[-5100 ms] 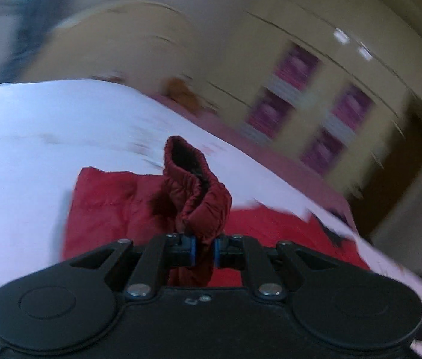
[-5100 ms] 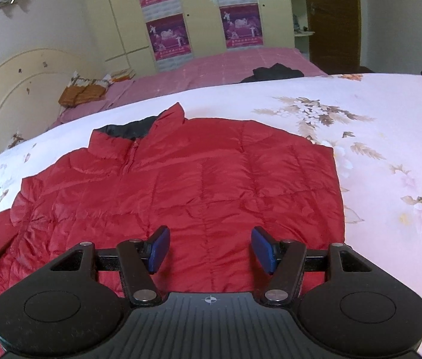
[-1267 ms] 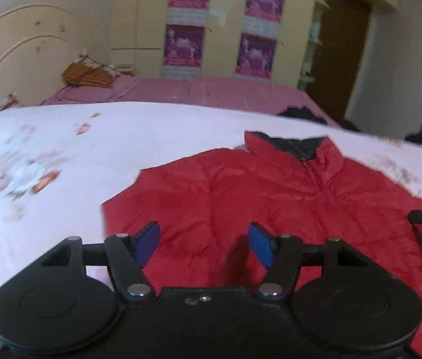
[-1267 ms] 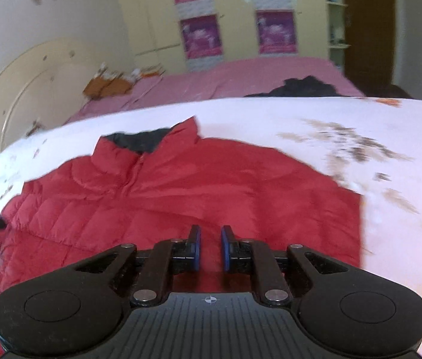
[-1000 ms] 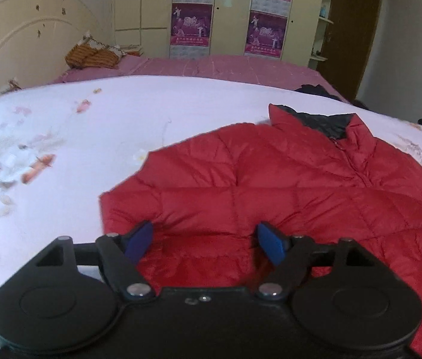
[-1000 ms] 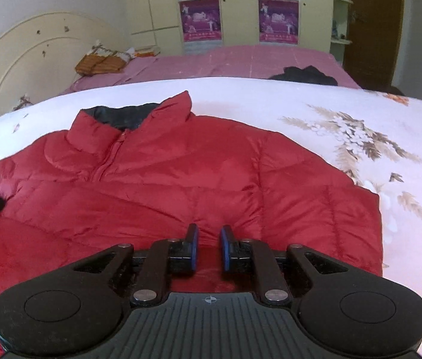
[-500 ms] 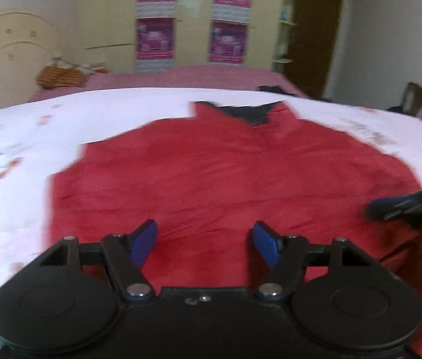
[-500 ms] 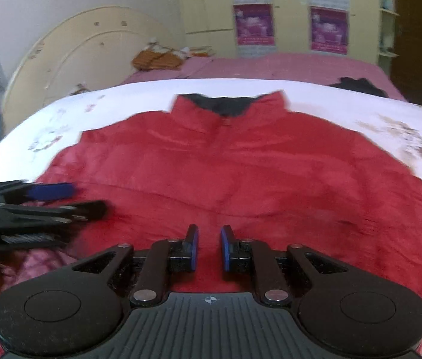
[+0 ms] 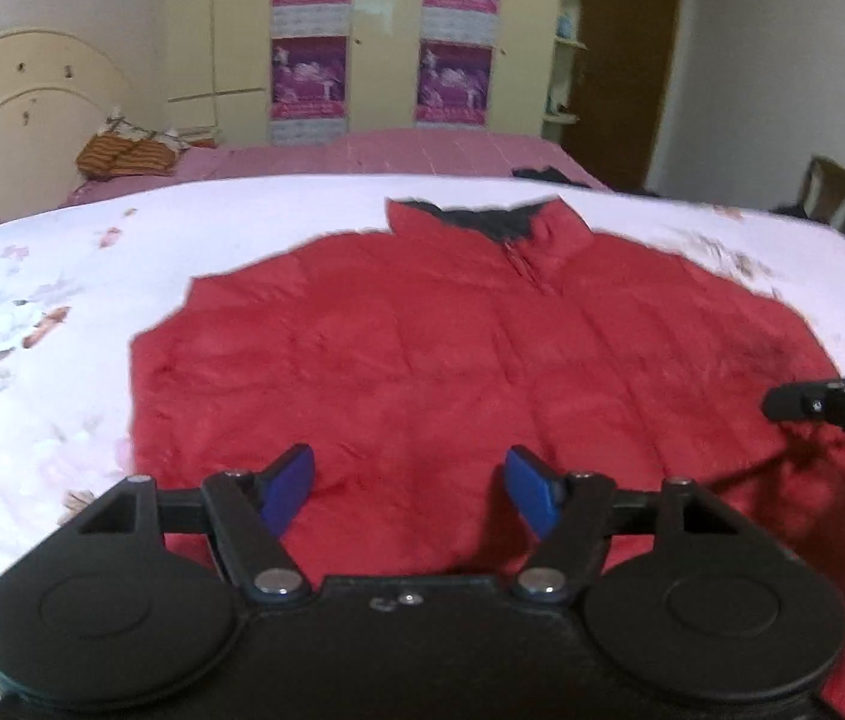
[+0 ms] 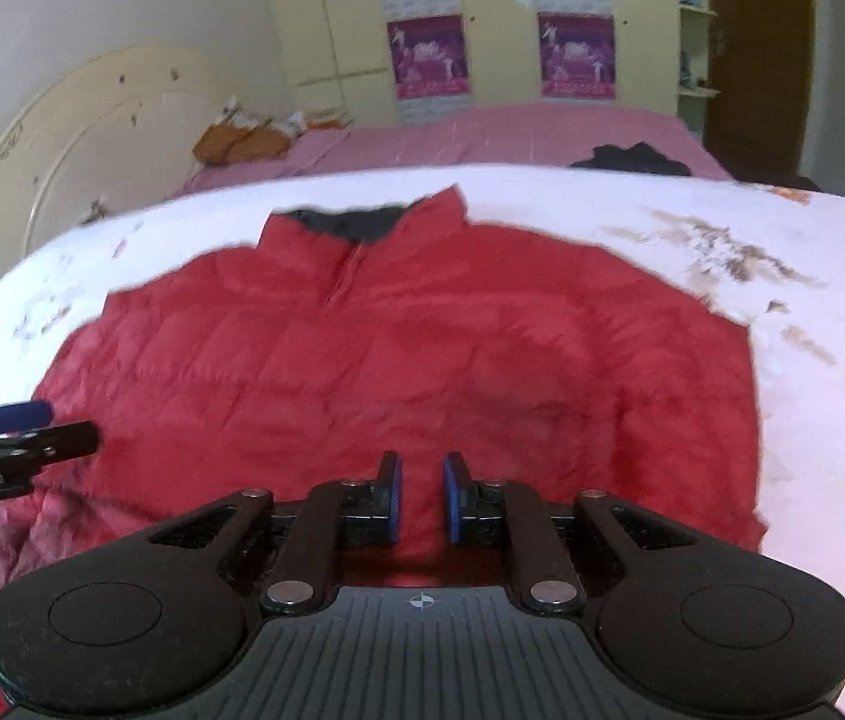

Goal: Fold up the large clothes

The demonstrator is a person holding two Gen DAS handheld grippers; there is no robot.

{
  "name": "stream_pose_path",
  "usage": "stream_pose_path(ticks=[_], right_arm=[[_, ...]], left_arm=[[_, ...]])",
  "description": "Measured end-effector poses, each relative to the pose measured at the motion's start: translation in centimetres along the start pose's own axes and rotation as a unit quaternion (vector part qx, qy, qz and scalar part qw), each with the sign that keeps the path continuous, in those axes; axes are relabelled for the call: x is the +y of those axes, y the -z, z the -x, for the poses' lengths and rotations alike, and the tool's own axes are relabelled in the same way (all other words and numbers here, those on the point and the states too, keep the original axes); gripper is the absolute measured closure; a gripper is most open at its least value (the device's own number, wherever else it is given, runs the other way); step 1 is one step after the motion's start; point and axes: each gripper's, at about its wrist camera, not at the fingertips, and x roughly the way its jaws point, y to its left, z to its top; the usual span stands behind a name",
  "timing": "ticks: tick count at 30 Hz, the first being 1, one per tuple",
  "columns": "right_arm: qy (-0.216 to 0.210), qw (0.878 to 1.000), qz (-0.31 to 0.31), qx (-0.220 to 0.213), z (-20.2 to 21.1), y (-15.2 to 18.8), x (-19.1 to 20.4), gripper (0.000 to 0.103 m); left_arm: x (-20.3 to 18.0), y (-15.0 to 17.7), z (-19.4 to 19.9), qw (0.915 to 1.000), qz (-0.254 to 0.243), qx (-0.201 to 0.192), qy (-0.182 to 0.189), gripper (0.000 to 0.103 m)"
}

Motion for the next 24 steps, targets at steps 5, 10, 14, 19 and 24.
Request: stream_pose_path(ticks=[5, 10, 14, 19, 24], right_arm=[[0.029, 0.999, -0.024, 0.007, -0.8, 1.2, -1.0, 0.089], [0.064, 0.993, -0.090, -0.030, 1.1, 0.9, -3.4, 0.089], [0.066, 0.991, -0.118, -0.023, 0.9, 0.6, -4.4, 0.089], [0.066, 0.991, -0.116, -0.014, 0.5, 0.5, -4.4, 0.089], [0.068, 0.993, -0.094, 0.008, -1.4, 0.3, -4.3, 0.089]], left_arm=[[-0.1, 0.8, -1.3, 0.9999, -0.003, 0.012, 0.001, 0.033], [0.5, 0.9, -1.0, 0.9999, -0.003, 0.009, 0.009, 0.033], [1.3, 1.1, -0.7, 0.9999, 0.010, 0.003, 0.009, 0.033], [1.4, 1.2, -0.8, 0.9999, 0.008, 0.004, 0.012, 0.033], [1.4, 1.2, -1.5, 0.9999, 0.005, 0.006, 0.009, 0.030]])
